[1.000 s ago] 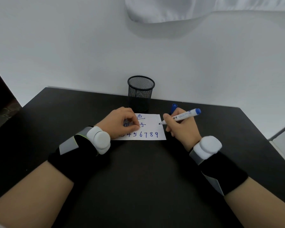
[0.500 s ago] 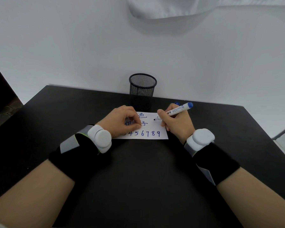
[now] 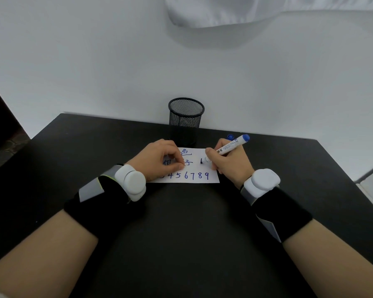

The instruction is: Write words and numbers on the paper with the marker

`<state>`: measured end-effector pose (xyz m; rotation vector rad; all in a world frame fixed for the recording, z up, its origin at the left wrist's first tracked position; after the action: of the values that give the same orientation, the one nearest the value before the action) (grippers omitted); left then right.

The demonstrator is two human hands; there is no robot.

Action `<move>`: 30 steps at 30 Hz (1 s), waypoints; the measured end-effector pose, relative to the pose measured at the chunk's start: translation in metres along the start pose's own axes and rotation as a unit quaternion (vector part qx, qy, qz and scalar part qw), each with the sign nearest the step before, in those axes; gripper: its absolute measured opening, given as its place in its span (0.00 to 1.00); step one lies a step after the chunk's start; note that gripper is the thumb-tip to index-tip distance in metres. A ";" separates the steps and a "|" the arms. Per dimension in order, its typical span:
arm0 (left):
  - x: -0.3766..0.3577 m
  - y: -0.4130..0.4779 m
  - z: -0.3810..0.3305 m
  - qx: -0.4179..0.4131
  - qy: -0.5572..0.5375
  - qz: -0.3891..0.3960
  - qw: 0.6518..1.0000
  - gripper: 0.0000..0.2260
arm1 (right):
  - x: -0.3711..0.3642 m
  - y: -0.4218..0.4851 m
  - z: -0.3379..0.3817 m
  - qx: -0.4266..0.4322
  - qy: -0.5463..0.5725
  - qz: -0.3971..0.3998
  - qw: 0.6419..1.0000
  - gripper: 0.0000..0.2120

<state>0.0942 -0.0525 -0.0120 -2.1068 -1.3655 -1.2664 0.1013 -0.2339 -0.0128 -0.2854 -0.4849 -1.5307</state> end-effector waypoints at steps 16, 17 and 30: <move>0.001 -0.001 -0.001 -0.001 -0.011 -0.002 1.000 0.05 | 0.006 0.000 -0.002 -0.005 -0.003 -0.045 0.999 0.12; 0.001 -0.001 -0.001 -0.001 -0.012 -0.001 1.000 0.05 | 0.006 0.000 -0.002 -0.004 -0.003 -0.042 0.999 0.12; 0.000 -0.001 -0.001 -0.001 -0.010 -0.002 1.000 0.03 | 0.008 0.001 -0.005 -0.010 -0.022 -0.057 0.998 0.12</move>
<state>0.0931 -0.0528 -0.0110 -2.1235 -1.3786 -1.2521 0.1031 -0.2433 -0.0127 -0.3114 -0.5292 -1.6431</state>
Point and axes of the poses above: each hand's wrist, its own y-axis towards the middle knuckle, its own x-axis out of the back of the hand, z = x × y, the point moved 8 cm from there along y, towards the middle knuckle, and after that the axes turned 1 degree about x, right-handed, at the moved point
